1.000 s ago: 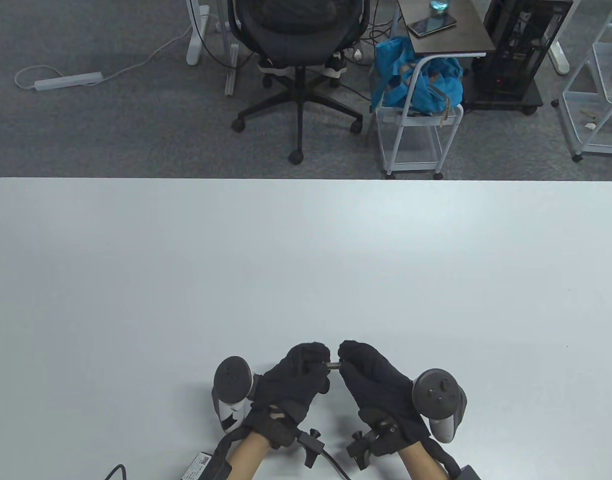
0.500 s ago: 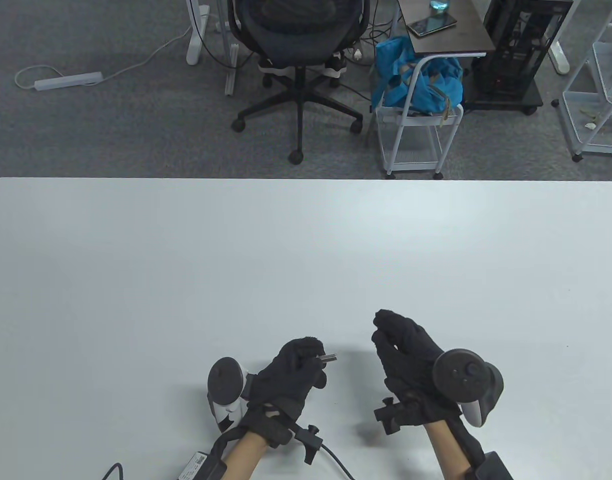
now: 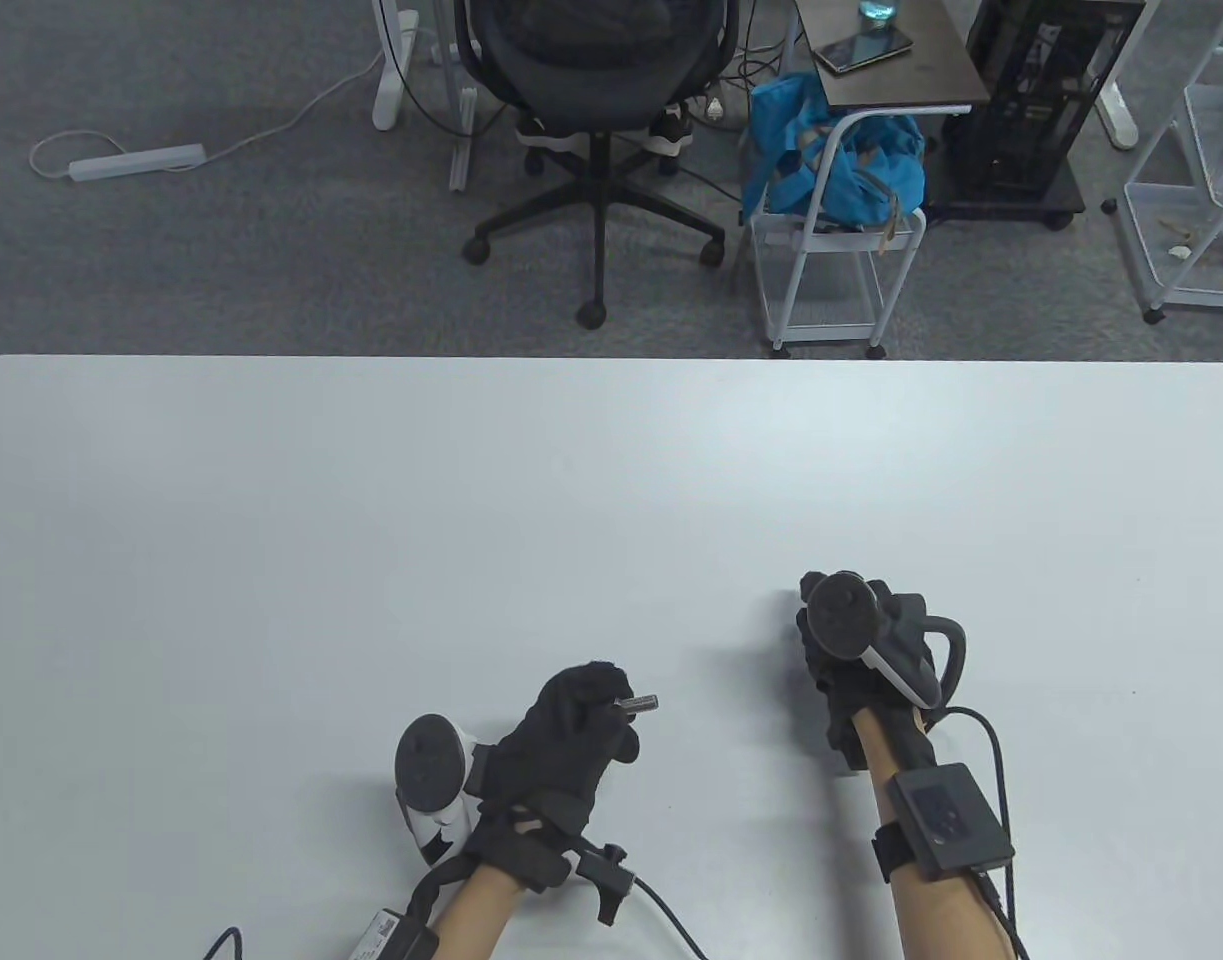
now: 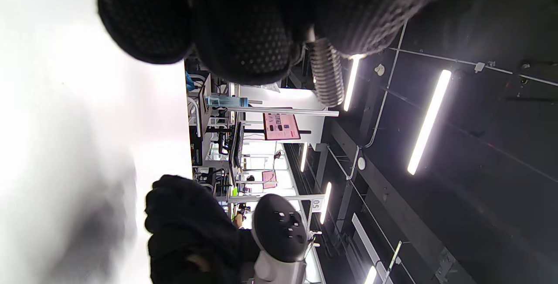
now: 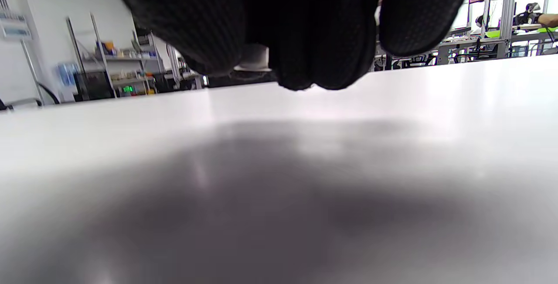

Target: Unscrew nut from screw

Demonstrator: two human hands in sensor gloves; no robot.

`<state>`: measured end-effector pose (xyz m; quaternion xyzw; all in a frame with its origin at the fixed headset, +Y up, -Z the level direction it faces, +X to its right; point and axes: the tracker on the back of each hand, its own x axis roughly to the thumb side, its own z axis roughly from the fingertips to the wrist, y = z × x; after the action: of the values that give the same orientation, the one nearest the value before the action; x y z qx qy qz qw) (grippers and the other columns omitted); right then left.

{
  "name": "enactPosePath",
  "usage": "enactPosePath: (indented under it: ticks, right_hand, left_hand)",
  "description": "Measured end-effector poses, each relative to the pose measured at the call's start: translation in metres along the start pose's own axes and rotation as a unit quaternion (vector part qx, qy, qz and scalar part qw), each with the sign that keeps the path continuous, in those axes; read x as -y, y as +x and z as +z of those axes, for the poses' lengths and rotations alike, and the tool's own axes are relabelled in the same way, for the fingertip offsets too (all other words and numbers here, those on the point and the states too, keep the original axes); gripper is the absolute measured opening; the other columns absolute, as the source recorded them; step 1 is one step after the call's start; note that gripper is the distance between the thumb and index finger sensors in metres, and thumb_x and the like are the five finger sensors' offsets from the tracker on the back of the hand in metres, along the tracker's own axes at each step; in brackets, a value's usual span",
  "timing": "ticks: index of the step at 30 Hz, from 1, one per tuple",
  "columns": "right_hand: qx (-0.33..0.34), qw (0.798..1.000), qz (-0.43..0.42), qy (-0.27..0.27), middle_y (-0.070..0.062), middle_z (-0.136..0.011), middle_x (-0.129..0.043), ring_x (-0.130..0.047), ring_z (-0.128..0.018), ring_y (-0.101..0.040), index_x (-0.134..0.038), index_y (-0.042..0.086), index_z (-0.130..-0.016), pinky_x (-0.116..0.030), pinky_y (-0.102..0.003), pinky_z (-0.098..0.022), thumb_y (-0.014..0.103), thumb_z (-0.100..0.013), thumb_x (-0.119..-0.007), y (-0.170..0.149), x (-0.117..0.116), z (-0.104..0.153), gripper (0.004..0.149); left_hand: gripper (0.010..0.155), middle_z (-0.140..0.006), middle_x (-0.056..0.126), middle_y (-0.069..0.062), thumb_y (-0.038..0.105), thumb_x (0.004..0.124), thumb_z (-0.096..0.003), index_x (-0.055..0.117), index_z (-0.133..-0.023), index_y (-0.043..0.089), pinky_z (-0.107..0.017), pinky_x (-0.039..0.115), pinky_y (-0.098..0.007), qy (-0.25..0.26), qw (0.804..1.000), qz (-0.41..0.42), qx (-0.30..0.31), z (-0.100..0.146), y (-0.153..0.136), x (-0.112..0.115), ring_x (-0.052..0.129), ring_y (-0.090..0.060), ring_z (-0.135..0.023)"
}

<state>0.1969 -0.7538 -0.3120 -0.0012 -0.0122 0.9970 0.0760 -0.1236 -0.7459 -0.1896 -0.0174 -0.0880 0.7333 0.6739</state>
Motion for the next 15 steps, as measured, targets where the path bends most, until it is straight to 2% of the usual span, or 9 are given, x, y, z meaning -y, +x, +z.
enactPosePath:
  ticks: [3, 10, 15]
  right_hand:
    - [-0.013, 0.999, 0.007, 0.03, -0.009, -0.081, -0.092, -0.093, -0.067, -0.036, -0.083, 0.016, -0.092, -0.077, -0.06, -0.058, 0.034, -0.048, -0.087, -0.003, -0.009, -0.005, 0.047]
    - [0.008, 0.997, 0.071, 0.031, -0.008, -0.08, -0.092, -0.092, -0.067, -0.035, -0.086, 0.016, -0.09, -0.077, -0.059, -0.058, 0.034, -0.048, -0.088, 0.007, -0.011, -0.009, 0.045]
    - [0.021, 0.992, 0.117, 0.046, -0.008, -0.084, -0.089, -0.089, -0.071, -0.037, -0.081, 0.016, -0.095, -0.074, -0.06, -0.06, 0.036, -0.05, -0.083, 0.014, -0.013, -0.006, 0.049]
  left_hand:
    - [0.048, -0.086, 0.086, -0.012, 0.038, 0.082, -0.0501, 0.074, -0.096, 0.025, -0.053, 0.083, -0.054, 0.002, 1.0, -0.001, -0.005, -0.001, -0.001, -0.002, 0.099, -0.021, -0.052]
    - [0.048, -0.086, 0.086, -0.012, 0.038, 0.083, -0.05, 0.074, -0.096, 0.025, -0.053, 0.083, -0.054, 0.013, 1.0, 0.001, -0.005, 0.001, -0.001, -0.006, 0.099, -0.021, -0.052]
    - [0.048, -0.086, 0.086, -0.011, 0.038, 0.083, -0.0499, 0.074, -0.096, 0.025, -0.053, 0.083, -0.054, 0.013, 1.0, -0.001, -0.006, 0.001, -0.001, -0.006, 0.099, -0.021, -0.051]
